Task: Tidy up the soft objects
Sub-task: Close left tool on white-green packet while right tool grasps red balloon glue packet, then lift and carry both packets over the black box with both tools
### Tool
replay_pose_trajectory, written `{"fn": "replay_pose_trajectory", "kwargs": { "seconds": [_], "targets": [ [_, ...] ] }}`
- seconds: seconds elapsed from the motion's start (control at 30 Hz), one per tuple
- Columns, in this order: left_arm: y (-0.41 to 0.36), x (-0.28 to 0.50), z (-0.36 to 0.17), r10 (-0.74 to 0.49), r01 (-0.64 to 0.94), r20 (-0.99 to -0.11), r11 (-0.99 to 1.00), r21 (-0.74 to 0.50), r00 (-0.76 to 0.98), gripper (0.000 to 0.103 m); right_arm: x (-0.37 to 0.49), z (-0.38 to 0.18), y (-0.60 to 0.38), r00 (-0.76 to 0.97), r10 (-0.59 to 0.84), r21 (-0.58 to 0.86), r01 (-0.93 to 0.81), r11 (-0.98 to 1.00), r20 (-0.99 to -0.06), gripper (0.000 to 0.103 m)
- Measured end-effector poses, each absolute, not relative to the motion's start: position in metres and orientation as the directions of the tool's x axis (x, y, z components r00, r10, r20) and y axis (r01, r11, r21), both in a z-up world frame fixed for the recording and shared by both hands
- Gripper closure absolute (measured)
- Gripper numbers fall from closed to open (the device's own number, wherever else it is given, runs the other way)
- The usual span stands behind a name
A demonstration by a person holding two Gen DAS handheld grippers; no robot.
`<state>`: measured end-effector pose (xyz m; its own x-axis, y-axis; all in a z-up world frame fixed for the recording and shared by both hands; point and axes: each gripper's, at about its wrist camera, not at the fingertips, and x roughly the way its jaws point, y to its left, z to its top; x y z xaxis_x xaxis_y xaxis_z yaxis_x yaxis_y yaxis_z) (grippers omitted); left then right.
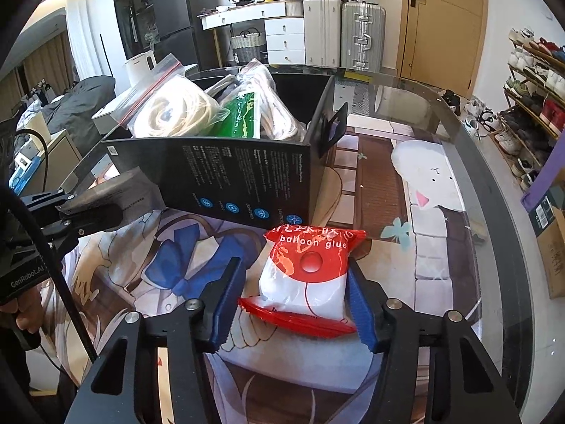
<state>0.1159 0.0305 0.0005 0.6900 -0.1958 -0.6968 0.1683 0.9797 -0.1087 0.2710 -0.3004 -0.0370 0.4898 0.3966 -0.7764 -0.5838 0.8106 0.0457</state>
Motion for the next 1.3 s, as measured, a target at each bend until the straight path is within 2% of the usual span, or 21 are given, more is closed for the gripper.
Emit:
{"fn": "replay_pose_trajectory", "kwargs": {
  "seconds": [0.17,0.8,1.3],
  "targets": [
    [0.027,0.111,0.003,-0.205,0.183,-0.691,0.977,-0.106,0.693,0.089,0.269,-0.036,-0.301,0.487,0.402,0.043,-0.594,0.803,-0.775,0.049],
    [0.025,0.085,0.009,-0.225,0.197,-0.678,0.973,-0.120,0.700,0.089,0.249,-0.012,-0.307,0.519,0.442,0.035,-0.619,0.785,-0.731,0.050],
    [0.043,0.075,0.051,-0.212,0.154,-0.589,0.977,-0.147,0.780,0.089,0.230,0.025,-0.311,0.557,0.488,0.028,-0.639,0.768,-0.672,0.051]
  ]
}}
